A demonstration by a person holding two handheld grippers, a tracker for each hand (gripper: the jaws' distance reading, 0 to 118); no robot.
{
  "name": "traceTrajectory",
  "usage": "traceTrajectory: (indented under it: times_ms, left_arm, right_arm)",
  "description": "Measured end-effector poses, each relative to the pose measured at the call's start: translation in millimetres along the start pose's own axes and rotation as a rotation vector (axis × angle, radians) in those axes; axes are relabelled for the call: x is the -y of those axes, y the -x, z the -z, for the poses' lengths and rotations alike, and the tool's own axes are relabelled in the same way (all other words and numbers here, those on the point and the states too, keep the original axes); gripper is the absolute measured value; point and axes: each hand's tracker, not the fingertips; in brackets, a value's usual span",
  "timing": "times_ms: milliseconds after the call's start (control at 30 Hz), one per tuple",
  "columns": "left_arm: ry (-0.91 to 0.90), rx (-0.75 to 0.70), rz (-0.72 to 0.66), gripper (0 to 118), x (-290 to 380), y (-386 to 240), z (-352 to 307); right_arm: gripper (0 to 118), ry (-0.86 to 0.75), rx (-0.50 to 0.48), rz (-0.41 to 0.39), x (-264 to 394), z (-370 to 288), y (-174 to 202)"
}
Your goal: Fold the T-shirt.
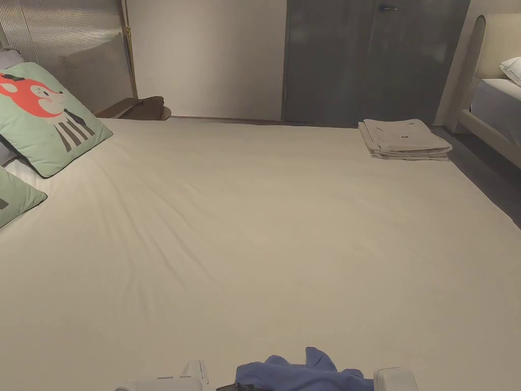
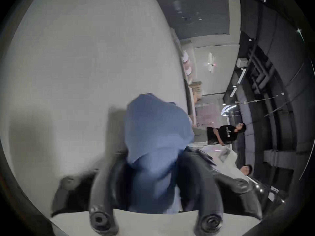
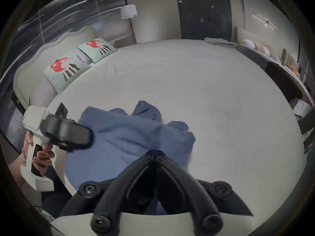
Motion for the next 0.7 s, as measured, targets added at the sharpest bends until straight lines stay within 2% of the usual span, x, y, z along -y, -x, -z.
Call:
traceTrajectory:
  times_ms: [33,67,167,267,333,467,700]
  left_arm:
    - [0.007,0.023,-0.023,33,-9.6,0.6,-8.3]
    - [0.006,0.068,-0.057,32,-9.2,1.7,-11.5]
    - [-0.006,0.064,-0.062,23,-7.8,-4.8,-22.2]
    - [-0.021,0.062,-0.059,18,-9.8,-8.5,-40.6]
    - [-0.053,0.052,-0.067,17,-26.8,11.4,-57.5]
    - [-0.164,-0.007,-0.074,17,-37.0,14.8,-124.5]
    - [-0.401,-0.142,-0.167,17,-69.2,67.1,-277.0]
  right_arm:
    - [0,-0.007,-0.025,0.012,-0.9,-2.0,-0.2]
    - [0,-0.009,-0.018,0.011,-2.4,-4.0,2.1]
    - [0,-0.027,-0.034,-0.001,-5.6,-9.5,5.5]
    - [0,-0.054,-0.045,-0.005,-13.4,-13.6,12.2]
    - [0,-0.076,-0.059,-0.006,-22.9,-20.1,19.2]
    - [0,-0.095,-0.074,-0.029,-35.1,-15.9,33.4]
    - [0,-0.094,-0.108,-0.073,-50.1,2.1,65.2]
